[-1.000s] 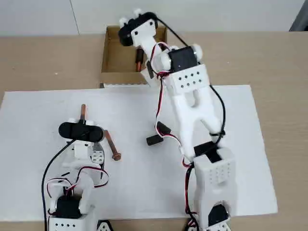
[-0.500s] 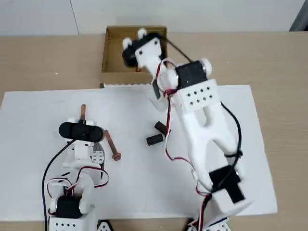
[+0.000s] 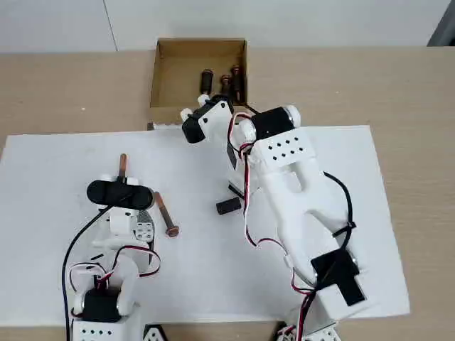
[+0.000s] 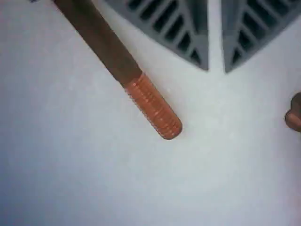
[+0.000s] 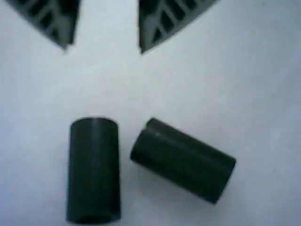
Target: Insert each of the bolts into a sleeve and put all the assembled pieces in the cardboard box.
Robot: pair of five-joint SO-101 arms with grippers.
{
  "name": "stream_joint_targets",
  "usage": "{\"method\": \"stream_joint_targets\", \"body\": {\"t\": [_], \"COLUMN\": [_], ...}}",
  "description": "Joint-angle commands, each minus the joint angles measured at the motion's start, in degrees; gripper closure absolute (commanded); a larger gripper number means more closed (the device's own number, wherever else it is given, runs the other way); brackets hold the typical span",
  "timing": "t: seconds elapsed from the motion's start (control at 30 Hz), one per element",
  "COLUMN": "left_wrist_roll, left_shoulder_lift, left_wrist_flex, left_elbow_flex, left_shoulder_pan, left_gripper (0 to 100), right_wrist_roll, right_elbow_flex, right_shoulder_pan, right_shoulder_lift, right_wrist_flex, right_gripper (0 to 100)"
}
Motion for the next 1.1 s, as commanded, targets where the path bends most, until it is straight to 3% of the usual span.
{"method": "stream_joint_targets", "body": {"t": [0.0, 0.47, 1.07], "left_wrist_roll": [-0.09, -0.09, -0.09], "left_shoulder_lift": [-0.70, -0.70, -0.70], "left_wrist_flex": [-1.41, -1.41, -1.41], "left_elbow_flex": [-0.31, -0.31, -0.31], "left_shoulder_pan": [-0.35, -0.35, -0.35], "left_gripper": [99, 99, 99], "right_wrist_roll": [1.58, 3.25, 4.57], "right_elbow_flex": [-0.09, -0.09, -0.18], "right_shoulder_pan": [-0.13, -0.22, -1.98], "right_shoulder_lift": [1.54, 10.68, 19.03], "right_wrist_flex": [-2.68, -10.15, -12.53], "right_gripper": [84.2, 84.3, 84.5]}}
